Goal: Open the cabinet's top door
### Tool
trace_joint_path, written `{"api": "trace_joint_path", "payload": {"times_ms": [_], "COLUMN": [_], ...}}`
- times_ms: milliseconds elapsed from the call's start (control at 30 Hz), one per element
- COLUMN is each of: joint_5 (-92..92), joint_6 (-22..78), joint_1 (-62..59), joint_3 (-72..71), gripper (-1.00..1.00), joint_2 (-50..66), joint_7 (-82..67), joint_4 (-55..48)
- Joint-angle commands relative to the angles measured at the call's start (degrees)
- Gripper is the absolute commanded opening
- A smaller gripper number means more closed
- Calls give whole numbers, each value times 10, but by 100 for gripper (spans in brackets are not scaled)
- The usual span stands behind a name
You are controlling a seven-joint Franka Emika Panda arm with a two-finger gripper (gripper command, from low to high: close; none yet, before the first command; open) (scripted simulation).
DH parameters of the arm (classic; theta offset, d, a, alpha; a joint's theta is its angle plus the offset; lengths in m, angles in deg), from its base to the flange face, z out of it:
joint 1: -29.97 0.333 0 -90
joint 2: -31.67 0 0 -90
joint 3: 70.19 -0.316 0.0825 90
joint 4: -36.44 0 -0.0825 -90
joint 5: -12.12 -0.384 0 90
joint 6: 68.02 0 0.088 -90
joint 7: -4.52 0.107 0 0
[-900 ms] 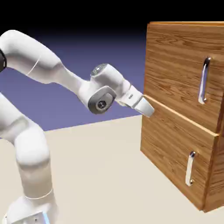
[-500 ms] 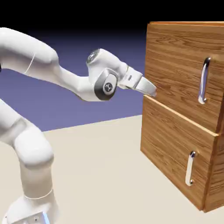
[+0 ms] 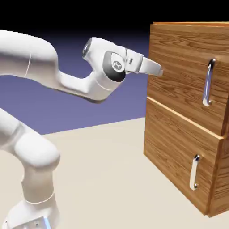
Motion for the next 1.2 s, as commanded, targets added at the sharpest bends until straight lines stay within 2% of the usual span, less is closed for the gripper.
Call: {"api": "trace_joint_path", "payload": {"times_ms": [0,1167], "joint_5": [25,897], "joint_6": [0,-15], "joint_1": [9,306], "joint_3": [10,360], "gripper": [0,0], "joint_2": [-3,-113], "joint_7": [18,654], "joint_4": [-6,-218]}}
